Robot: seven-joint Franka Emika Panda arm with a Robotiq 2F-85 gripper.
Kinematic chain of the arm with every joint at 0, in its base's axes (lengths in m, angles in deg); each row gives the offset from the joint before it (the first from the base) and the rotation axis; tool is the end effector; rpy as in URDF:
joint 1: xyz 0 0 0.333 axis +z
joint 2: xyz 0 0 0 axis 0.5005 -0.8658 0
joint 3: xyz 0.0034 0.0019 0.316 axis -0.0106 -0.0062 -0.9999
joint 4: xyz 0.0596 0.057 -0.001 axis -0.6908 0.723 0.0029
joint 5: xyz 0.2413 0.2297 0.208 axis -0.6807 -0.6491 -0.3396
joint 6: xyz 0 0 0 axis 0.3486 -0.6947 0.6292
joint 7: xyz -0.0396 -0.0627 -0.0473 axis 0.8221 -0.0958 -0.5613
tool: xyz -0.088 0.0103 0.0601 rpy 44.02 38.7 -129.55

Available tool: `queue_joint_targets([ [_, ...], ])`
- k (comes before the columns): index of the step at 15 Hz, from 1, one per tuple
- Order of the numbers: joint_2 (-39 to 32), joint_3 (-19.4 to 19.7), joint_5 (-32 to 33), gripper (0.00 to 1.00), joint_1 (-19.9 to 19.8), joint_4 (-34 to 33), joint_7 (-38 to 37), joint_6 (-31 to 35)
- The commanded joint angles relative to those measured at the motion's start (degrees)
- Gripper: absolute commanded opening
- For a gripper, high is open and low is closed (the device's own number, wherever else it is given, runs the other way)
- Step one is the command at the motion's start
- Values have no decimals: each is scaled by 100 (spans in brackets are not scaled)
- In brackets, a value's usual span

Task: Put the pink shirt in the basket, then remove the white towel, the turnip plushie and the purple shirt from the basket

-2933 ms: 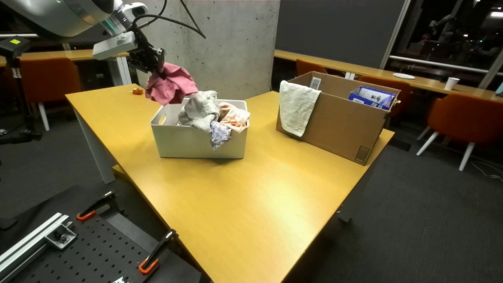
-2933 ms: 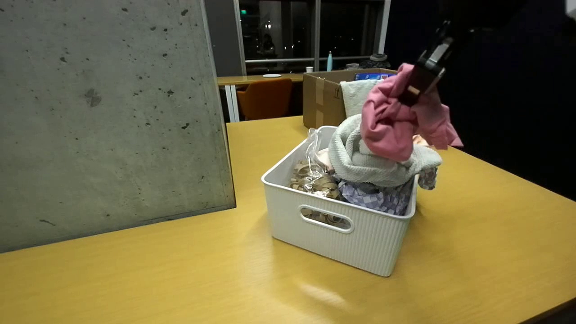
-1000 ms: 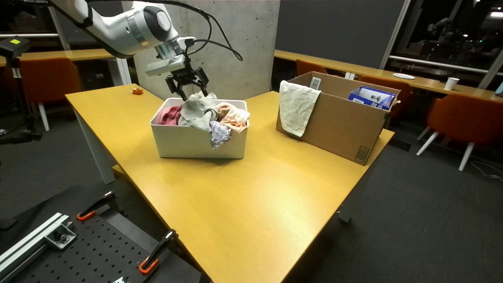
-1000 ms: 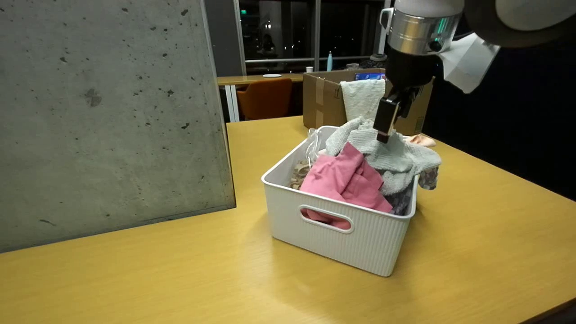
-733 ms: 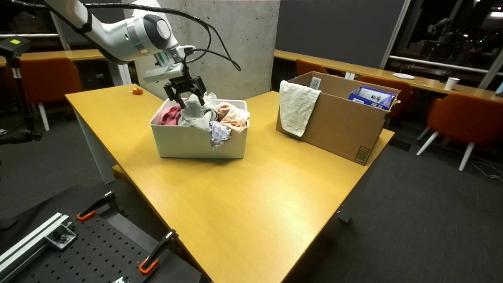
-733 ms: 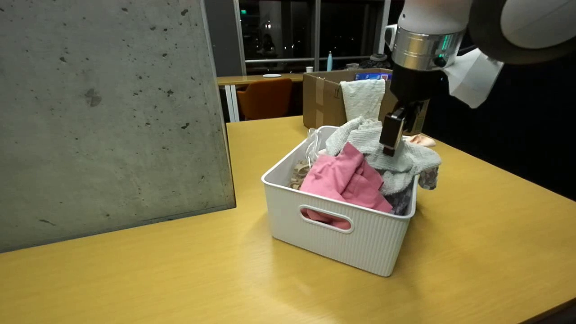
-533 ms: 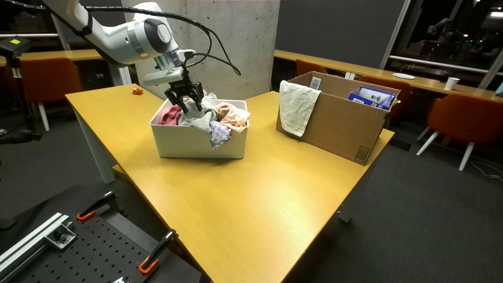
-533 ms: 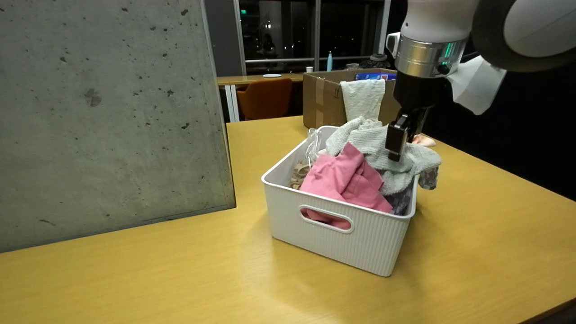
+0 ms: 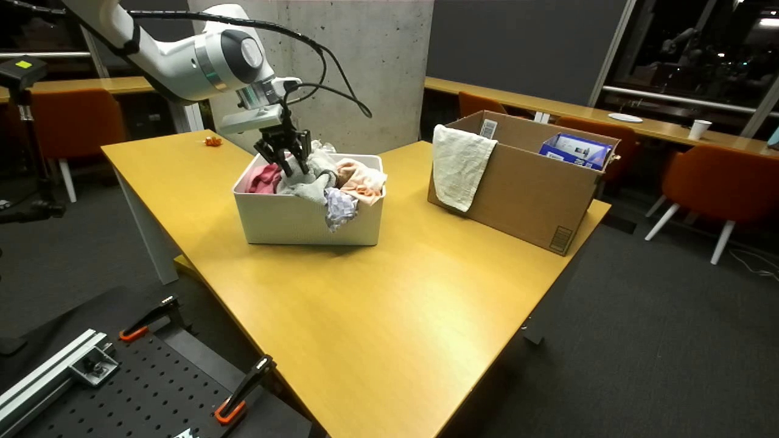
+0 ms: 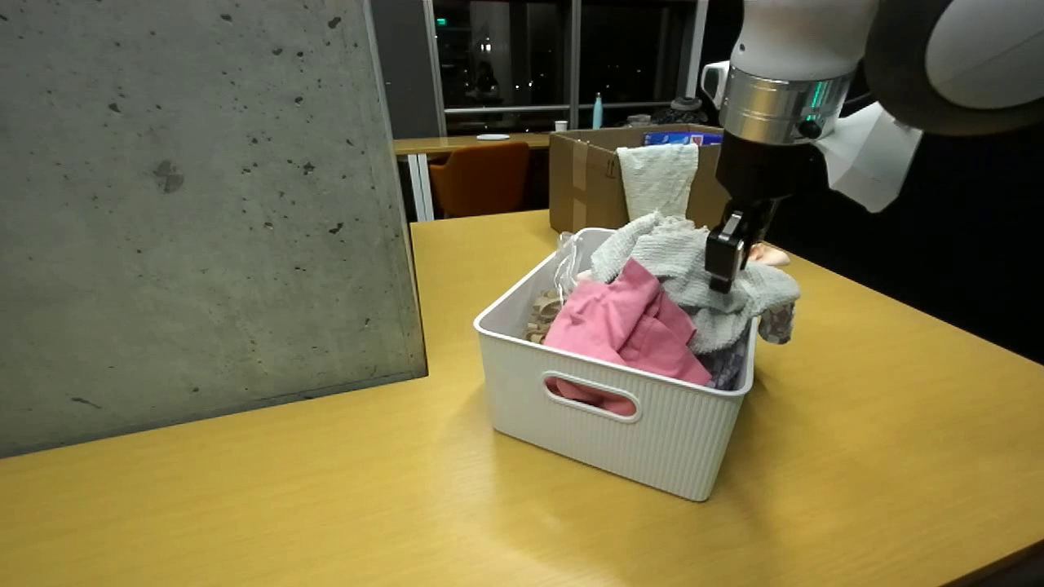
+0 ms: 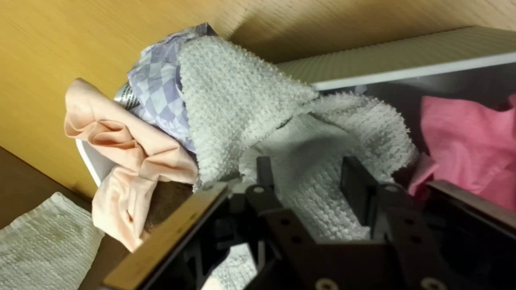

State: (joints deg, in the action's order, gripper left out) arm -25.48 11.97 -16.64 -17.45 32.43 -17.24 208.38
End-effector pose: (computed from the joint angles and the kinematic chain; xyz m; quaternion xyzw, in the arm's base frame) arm 0.6504 0.1590 0.3157 0.9658 0.1936 0.1003 0.1403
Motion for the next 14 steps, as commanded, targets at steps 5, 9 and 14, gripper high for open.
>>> queue_joint_targets([
  [5,180,42,40,100,20,-147,230,-46],
  [9,-42,53,31,100,9,-399,352,-30],
  [14,-257,80,-25,71,-58,-608,545,-22],
])
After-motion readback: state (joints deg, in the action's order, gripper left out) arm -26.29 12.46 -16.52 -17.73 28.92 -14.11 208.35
